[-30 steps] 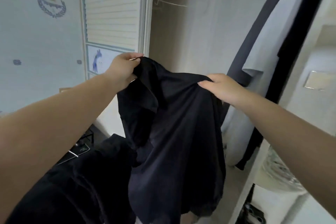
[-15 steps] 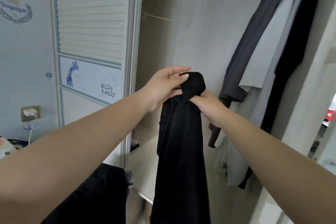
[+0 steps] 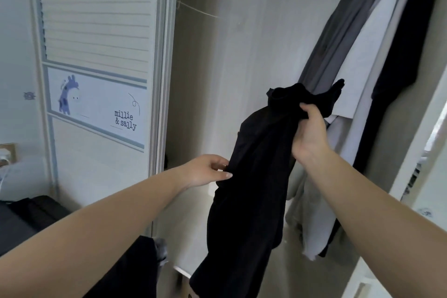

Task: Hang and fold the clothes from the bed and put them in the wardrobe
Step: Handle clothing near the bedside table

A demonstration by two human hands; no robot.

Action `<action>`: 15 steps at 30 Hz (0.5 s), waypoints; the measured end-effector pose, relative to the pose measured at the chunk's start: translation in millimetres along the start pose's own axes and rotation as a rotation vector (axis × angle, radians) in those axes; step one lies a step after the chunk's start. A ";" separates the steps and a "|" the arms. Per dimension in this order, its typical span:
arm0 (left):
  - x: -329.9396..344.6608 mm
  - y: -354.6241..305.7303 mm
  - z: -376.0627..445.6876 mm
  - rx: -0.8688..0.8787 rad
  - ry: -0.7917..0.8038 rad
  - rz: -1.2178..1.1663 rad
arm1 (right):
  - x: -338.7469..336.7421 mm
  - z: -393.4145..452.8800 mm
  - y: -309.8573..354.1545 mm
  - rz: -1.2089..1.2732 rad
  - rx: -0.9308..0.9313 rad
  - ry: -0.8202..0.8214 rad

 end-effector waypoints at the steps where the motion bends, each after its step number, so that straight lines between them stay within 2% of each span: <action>1: 1.7 0.5 6.0 0.008 0.002 -0.015 | -0.5 4.9 -1.1 0.001 0.006 0.005; 5: 3.9 9.7 34.0 -0.017 -0.053 0.063 | -8.3 28.6 -9.1 -0.036 0.025 0.017; 8: -5.1 16.5 57.7 -0.033 -0.147 -0.091 | -25.6 59.5 -12.8 -0.201 -0.037 -0.071; 9: -11.1 16.2 65.0 -0.031 -0.185 -0.172 | -32.8 71.6 -12.3 -0.361 -0.071 -0.129; 11: -26.1 13.3 79.0 -0.026 -0.247 -0.272 | -44.3 95.6 -10.3 -0.850 -0.106 -0.178; 13: -42.6 5.1 95.9 0.016 -0.284 -0.241 | -48.6 120.8 -10.3 -1.273 -0.095 -0.077; 15: -56.1 -7.6 111.7 0.083 -0.310 -0.214 | -45.6 144.5 -11.6 -1.560 -0.058 0.001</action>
Point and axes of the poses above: each hand's wrist, its own z-axis towards the middle knuckle, its own x-axis out of the palm, y = z × x, the point moved 3 cm from there along z, towards the middle knuckle, and after that the axes turned 4 degrees about y, right-handed, at the moved point
